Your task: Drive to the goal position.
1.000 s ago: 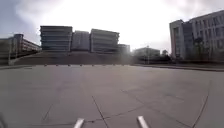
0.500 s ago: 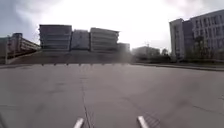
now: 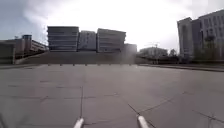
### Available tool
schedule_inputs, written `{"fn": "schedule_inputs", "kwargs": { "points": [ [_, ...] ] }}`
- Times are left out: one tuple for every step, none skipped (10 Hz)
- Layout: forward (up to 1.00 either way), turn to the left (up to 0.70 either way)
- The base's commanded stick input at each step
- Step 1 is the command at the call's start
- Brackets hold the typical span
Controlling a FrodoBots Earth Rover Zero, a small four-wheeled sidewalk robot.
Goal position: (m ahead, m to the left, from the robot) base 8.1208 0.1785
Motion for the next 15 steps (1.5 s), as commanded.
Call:
{"fn": "schedule_inputs", "kwargs": {
  "points": [
    [1.0,0.27],
    [1.0,0.27],
    [1.0,0.27],
    [1.0,0.25],
    [1.0,0.18],
    [1.0,0.1],
    [1.0,0.03],
    [1.0,0.0],
    [1.0,0.0],
    [1.0,0.0],
    [1.0,0.0],
    [1.0,-0.11],
    [1.0,-0.26],
    [1.0,-0.27],
    [1.0,-0.27]
  ]
}}
